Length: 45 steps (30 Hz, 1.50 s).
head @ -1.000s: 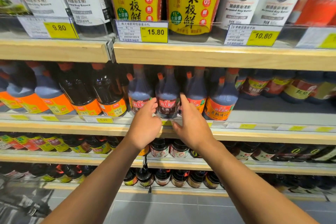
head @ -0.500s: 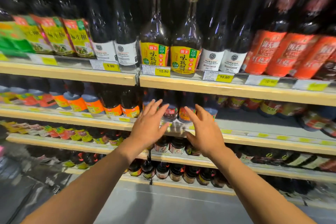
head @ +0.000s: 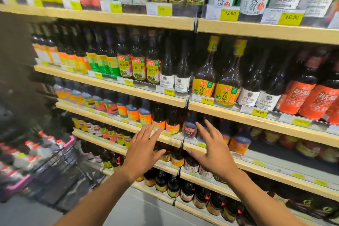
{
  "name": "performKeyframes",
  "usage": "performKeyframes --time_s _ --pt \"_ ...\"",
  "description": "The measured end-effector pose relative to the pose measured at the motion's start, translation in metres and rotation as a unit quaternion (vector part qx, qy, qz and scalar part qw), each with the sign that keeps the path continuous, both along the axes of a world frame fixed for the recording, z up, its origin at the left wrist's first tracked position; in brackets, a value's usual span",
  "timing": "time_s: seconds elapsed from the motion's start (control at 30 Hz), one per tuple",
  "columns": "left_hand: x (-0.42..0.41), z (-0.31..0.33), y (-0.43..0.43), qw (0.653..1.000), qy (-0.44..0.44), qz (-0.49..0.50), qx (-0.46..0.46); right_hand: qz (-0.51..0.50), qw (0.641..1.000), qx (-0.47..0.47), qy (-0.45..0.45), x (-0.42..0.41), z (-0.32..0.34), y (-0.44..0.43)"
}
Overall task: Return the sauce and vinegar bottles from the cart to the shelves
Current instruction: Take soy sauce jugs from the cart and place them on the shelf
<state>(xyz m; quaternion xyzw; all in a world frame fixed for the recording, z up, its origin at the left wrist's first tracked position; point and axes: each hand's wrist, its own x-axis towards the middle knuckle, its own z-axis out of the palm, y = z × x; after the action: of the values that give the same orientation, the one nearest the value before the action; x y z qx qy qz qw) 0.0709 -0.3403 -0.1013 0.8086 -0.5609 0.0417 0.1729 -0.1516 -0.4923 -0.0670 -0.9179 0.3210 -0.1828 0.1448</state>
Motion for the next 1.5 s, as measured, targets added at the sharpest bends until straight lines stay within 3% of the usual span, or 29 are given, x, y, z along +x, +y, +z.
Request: performKeyframes --time_s 0.27,0.53,0.73,1.2,1.5 --pt "0.115 0.011 0.164 0.993 0.067 0.066 -0.075 0.124 0.990 -0.060 0.009 0.145 0.022 0.109" --pt "0.233 0.012 0.345 0.966 0.130 0.172 -0.140 0.171 0.984 0.042 -0.034 0.291 0.021 0.253" --pt "0.275 -0.008 0.433 0.941 0.188 0.222 -0.170 0.194 0.975 0.105 -0.028 0.366 0.004 0.325" --pt "0.434 -0.047 0.463 0.895 0.274 0.286 -0.204 0.271 0.945 0.181 -0.019 0.558 -0.052 0.350" --pt "0.549 -0.059 0.461 0.866 0.308 0.336 -0.207 0.287 0.924 0.248 0.040 0.698 -0.084 0.348"
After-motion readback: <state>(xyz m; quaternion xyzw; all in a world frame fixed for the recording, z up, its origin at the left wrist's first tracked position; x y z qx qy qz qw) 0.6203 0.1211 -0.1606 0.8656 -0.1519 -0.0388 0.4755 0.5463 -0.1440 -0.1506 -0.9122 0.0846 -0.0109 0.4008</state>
